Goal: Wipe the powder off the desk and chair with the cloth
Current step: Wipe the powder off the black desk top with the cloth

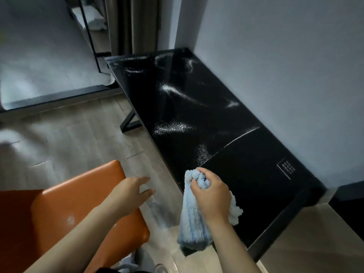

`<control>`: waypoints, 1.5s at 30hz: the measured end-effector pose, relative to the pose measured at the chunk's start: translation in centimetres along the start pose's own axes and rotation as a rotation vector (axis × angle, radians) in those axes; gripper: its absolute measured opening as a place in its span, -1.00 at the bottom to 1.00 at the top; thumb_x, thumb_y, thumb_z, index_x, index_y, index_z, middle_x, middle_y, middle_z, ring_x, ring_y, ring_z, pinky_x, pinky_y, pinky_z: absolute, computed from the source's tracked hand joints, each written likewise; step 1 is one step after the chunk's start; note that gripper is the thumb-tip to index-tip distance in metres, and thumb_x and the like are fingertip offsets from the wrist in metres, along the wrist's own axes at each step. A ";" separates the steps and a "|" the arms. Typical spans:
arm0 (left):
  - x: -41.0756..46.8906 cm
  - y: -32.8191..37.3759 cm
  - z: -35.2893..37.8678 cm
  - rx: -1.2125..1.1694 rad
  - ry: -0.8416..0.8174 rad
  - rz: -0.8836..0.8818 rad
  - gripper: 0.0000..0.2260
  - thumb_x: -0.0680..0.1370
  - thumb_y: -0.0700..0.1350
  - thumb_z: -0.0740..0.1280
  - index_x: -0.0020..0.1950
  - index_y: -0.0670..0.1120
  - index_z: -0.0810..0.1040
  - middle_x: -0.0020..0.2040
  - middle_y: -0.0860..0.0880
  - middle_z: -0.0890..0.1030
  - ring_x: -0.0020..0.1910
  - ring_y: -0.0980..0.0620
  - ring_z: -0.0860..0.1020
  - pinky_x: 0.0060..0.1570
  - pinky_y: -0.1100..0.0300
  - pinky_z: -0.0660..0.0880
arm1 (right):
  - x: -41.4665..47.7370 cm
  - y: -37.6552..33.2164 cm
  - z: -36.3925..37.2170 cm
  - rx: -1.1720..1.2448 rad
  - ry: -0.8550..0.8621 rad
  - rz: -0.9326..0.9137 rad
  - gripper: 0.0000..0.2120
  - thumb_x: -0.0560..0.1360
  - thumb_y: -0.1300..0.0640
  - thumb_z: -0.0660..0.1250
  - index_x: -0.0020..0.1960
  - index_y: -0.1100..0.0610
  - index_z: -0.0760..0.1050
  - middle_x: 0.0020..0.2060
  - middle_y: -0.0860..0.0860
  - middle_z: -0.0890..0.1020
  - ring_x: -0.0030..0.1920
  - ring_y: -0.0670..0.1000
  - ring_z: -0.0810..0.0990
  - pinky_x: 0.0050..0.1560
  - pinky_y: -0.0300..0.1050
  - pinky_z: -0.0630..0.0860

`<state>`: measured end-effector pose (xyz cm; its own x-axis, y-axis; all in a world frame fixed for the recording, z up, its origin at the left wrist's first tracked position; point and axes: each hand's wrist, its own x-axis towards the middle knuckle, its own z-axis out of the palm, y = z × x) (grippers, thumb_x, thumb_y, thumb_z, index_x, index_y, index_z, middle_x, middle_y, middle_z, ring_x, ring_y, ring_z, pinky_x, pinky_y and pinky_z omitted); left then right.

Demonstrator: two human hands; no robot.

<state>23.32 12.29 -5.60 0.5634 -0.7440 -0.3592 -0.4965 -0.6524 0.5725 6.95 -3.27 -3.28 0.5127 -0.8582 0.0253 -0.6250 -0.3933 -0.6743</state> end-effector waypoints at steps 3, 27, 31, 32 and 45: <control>-2.8 1.5 0.7 -0.008 0.104 -0.034 -0.51 0.57 0.15 0.27 0.45 0.00 0.37 0.38 0.03 0.47 0.33 0.07 0.45 0.26 0.21 0.40 | -0.2 0.0 -1.6 0.045 -0.066 -0.074 -0.68 0.43 0.01 0.43 0.17 -0.09 0.58 -0.01 -0.21 0.65 -0.02 -0.20 0.59 0.01 -0.23 0.54; -9.1 4.9 5.5 0.012 0.123 -0.054 -0.52 0.54 0.14 0.31 0.41 0.00 0.42 0.30 0.03 0.53 0.25 0.06 0.50 0.21 0.23 0.43 | -3.0 4.9 -9.6 0.047 -0.023 -0.065 -0.70 0.45 0.01 0.42 0.19 -0.04 0.58 -0.01 -0.19 0.65 -0.03 -0.20 0.59 -0.02 -0.30 0.51; -6.7 7.5 6.8 0.003 0.080 -0.029 -0.50 0.54 0.13 0.32 0.43 0.00 0.39 0.33 0.03 0.51 0.27 0.07 0.49 0.19 0.28 0.38 | 1.0 7.1 -12.4 0.006 0.035 -0.042 -0.71 0.45 0.01 0.42 0.16 -0.03 0.58 -0.10 -0.23 0.61 -0.12 -0.24 0.55 -0.15 -0.43 0.38; -5.8 8.2 7.1 0.014 0.068 -0.009 -0.50 0.54 0.14 0.31 0.44 0.01 0.38 0.35 0.03 0.49 0.29 0.07 0.47 0.21 0.28 0.37 | 2.4 7.7 -13.1 -0.009 0.053 -0.042 -0.71 0.44 0.01 0.42 0.16 -0.03 0.59 -0.10 -0.22 0.62 -0.12 -0.22 0.55 -0.14 -0.39 0.40; 8.5 20.7 12.3 0.032 -0.002 -0.105 -0.47 0.53 0.12 0.34 0.46 0.06 0.33 0.38 0.07 0.42 0.31 0.12 0.44 0.24 0.26 0.40 | 26.3 19.7 -19.6 -0.145 0.131 -0.023 -0.72 0.42 -0.01 0.39 0.11 0.00 0.61 -0.11 -0.09 0.68 -0.13 -0.03 0.57 -0.17 -0.18 0.38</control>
<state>9.78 -9.30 -5.88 0.6125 -0.6715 -0.4171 -0.4557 -0.7311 0.5078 -3.44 -40.03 -1.42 0.4523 -0.8805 0.1417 -0.6974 -0.4482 -0.5592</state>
